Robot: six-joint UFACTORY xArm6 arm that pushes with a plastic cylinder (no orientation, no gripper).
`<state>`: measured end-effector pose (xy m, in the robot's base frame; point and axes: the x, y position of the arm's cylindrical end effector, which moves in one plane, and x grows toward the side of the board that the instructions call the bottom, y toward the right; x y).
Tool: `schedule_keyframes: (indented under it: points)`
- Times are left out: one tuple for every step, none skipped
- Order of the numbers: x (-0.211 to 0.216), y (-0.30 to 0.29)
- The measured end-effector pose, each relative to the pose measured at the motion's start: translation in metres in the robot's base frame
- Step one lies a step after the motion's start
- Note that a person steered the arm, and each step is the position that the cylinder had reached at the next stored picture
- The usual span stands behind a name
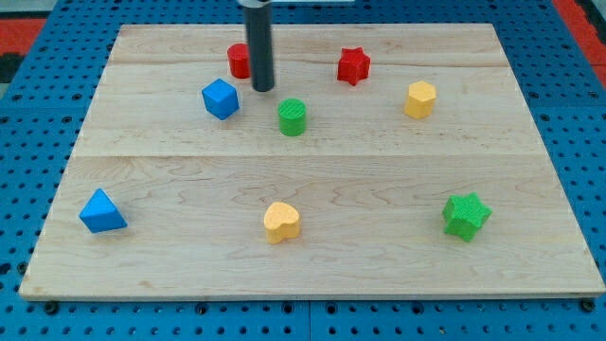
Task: Slide the blue triangle slightly up towards the center
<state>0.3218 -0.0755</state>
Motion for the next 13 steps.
schedule_keyframes:
  points:
    - [0.021,0.0]
    - [0.022,-0.025]
    - [0.022,-0.071]
    - [0.022,-0.021]
    - [0.073,0.01]
    - [0.147,0.001]
    - [0.206,-0.057]
    - [0.271,-0.071]
    - [0.291,-0.136]
    - [0.256,-0.137]
    - [0.222,-0.136]
    - [0.255,-0.133]
    - [0.247,-0.191]
